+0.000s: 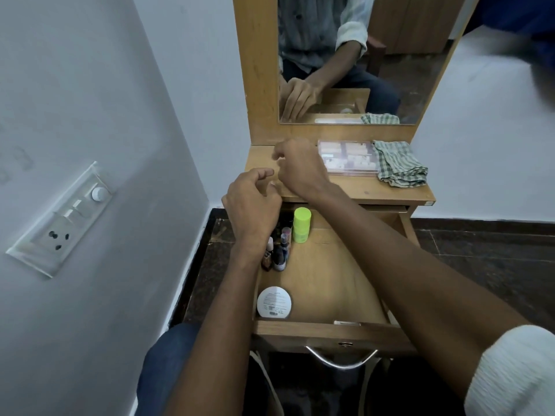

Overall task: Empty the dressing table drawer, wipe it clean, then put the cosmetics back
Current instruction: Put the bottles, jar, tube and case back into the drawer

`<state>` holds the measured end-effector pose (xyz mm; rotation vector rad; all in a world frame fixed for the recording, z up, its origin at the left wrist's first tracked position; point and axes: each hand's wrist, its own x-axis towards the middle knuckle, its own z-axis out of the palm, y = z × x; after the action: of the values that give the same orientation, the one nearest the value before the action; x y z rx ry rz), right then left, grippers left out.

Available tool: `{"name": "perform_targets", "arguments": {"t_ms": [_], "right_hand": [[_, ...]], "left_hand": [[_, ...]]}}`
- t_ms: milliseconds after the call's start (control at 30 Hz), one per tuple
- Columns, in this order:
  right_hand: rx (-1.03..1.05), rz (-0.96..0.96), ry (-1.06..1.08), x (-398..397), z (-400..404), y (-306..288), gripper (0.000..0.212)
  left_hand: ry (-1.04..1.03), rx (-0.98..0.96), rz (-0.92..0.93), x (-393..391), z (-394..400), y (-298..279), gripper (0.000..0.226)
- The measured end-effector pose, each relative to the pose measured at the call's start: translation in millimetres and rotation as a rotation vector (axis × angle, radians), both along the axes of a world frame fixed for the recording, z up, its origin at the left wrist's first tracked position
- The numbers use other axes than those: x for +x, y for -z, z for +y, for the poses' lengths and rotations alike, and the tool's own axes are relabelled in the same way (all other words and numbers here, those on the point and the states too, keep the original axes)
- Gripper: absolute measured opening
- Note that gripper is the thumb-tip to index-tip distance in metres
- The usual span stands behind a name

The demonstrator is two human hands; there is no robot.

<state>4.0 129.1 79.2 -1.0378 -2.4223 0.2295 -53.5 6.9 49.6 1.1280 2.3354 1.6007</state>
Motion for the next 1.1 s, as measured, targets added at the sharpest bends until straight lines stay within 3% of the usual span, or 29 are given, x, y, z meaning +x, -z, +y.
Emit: {"name": "perform_targets", "arguments": {"t_ms": [467, 767, 900, 1000, 1100], "right_hand": [[-0.089, 0.249, -0.007, -16.7, -120.6, 22.1, 0.015], [-0.024, 0.324, 0.135, 16.2, -81.0, 24.8, 0.019], [0.041, 0.211, 0.289, 46.0, -27.9, 6.8, 0.026], [0.044, 0.069, 0.359, 68.3, 1.4, 2.8, 0.019], [0.011, -0.033, 0.382, 79.6, 14.0, 4.8, 0.032]], "left_hand": [[-0.139, 0.032, -0.161, -20.7, -79.5, -4.8, 0.020], [-0.021, 0.019, -0.112, 8.2, -42.8, -5.7, 0.020], [0.093, -0.072, -0.032, 28.0, 3.2, -16.9, 0.028], [0.189, -0.163, -0.004, 44.0, 34.6, -22.2, 0.037], [0.232, -0.216, 0.011, 55.9, 54.4, -24.2, 0.043]]}}
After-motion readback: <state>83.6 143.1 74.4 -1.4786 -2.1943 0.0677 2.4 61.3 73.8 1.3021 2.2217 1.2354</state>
